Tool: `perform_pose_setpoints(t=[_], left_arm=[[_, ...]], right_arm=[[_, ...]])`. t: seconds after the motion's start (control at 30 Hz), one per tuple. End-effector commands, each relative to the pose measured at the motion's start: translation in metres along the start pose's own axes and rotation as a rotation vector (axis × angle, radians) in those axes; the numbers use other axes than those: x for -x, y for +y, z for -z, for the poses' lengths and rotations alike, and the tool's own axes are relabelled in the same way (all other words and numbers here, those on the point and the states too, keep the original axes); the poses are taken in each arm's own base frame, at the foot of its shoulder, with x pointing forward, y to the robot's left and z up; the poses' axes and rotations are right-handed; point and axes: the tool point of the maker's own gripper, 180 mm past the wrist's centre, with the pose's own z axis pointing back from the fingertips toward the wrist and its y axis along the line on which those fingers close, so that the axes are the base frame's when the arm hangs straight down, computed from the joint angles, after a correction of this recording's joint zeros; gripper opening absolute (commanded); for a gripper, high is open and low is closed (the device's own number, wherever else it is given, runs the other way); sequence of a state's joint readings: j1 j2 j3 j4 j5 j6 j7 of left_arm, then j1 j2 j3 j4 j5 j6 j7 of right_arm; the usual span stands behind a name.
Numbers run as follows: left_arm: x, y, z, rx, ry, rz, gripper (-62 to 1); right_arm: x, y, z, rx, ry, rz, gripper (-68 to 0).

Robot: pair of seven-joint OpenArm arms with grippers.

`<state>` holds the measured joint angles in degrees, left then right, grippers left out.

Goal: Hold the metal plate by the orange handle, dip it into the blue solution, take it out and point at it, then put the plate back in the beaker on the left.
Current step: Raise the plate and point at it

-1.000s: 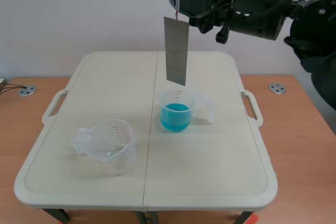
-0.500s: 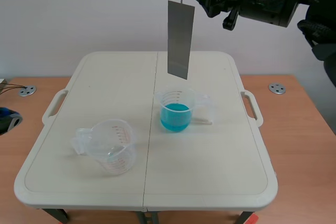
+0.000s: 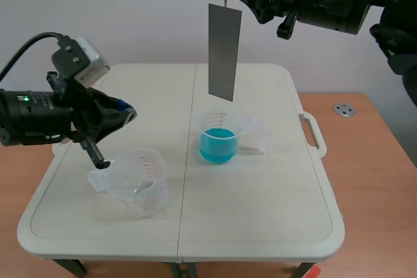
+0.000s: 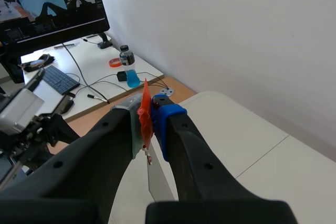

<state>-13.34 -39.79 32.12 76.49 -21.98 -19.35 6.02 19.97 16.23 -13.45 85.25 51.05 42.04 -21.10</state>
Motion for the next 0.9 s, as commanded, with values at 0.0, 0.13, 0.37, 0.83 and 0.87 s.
perform_pose_setpoints(t=[0.0,0.13,0.37,0.83,0.87], left_arm=[[-0.007,0.004,0.006,-0.010,-0.024,0.000,-58.2],[-0.019,-0.004,0.028,0.012,-0.050,0.010,-58.2],[-0.038,-0.008,0.053,0.027,-0.082,0.023,-58.2],[-0.051,-0.008,0.078,0.041,-0.099,0.022,-58.2],[-0.051,-0.009,0.079,0.043,-0.100,0.022,-58.2]], right_arm=[[-0.019,0.001,-0.002,-0.013,-0.046,-0.031,-66.0],[-0.019,0.001,-0.002,-0.013,-0.046,-0.031,-66.0],[-0.019,0.001,-0.002,-0.013,-0.046,-0.031,-66.0],[-0.019,0.001,-0.002,-0.013,-0.046,-0.031,-66.0],[-0.019,0.001,-0.002,-0.013,-0.046,-0.031,-66.0]])
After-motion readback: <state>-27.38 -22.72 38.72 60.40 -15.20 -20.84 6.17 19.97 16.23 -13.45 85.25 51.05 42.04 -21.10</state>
